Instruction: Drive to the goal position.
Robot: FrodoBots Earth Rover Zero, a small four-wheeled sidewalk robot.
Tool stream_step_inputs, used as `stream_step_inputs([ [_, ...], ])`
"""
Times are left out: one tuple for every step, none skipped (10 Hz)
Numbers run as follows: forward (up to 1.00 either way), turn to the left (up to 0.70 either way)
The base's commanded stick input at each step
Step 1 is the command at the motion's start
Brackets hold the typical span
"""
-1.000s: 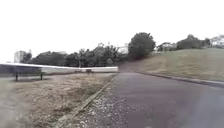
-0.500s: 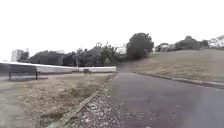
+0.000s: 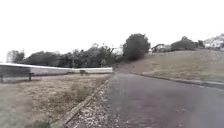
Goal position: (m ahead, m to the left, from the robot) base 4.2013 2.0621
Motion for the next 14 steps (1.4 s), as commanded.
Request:
stream_step_inputs([
  [0.45,-0.2],
  [0.45,-0.16],
  [0.45,-0.07],
  [0.45,-0.14],
  [0.45,-0.21],
  [0.45,-0.13],
  [0.45,-0.06],
  [0.45,0.0],
  [0.45,0.0],
  [0.45,0.0],
  [0.45,0.0],
  [0.45,0.0],
  [0.45,0.0],
  [0.45,0.0],
])
